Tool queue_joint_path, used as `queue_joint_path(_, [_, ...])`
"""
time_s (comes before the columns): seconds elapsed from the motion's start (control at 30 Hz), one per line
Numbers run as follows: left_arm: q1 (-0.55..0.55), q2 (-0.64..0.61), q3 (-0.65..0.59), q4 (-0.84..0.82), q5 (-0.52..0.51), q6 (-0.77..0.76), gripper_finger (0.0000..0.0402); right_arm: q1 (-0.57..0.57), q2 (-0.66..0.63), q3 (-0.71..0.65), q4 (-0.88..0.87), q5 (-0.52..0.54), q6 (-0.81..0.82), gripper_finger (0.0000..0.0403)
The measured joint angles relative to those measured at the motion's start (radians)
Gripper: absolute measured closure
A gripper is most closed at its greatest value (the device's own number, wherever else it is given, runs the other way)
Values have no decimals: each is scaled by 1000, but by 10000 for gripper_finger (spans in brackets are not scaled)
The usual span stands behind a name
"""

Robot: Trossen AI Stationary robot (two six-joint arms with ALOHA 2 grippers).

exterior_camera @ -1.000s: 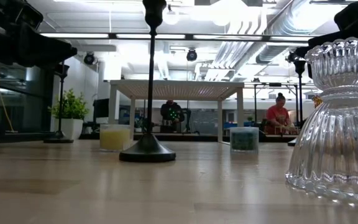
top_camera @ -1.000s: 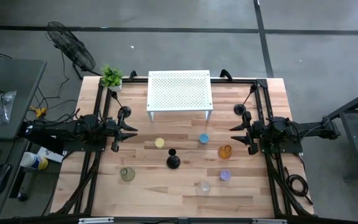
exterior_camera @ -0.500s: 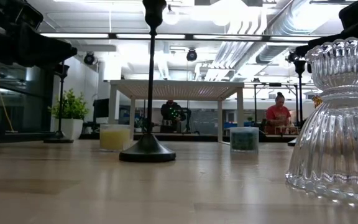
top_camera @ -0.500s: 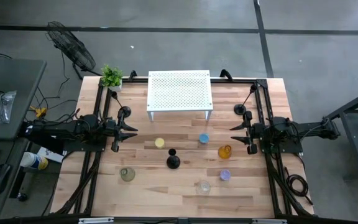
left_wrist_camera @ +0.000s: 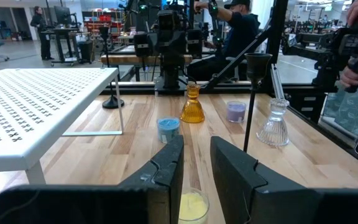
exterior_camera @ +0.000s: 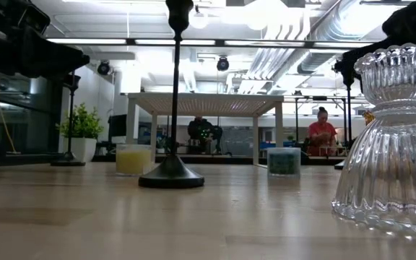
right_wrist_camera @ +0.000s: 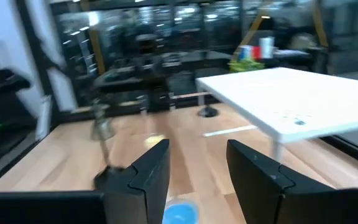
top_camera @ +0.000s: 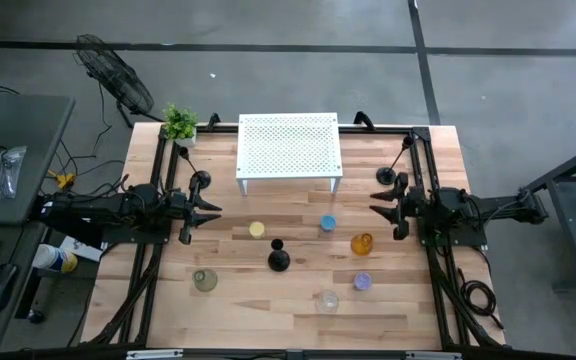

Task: Pick & Place candle stick holders
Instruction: Put the blue scented candle on the shelf

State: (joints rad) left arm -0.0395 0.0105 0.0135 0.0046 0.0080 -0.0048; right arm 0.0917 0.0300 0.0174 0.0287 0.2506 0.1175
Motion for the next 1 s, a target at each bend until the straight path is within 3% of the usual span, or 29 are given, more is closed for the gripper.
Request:
queue_joint_path(0.23, [0,0,0,0,0,0,325,0,47,0,8,109,83,251])
queue_joint_path(0.47, [0,0,0,0,0,0,325,1,143,18,-33,63,175,251])
queue_joint_path(0.7, [0,0,0,0,0,0,325,0,274,93,-93,64,167,251])
queue_joint_path(1.0, [0,0,0,0,0,0,325,0,476,195,-101,-21,140,251])
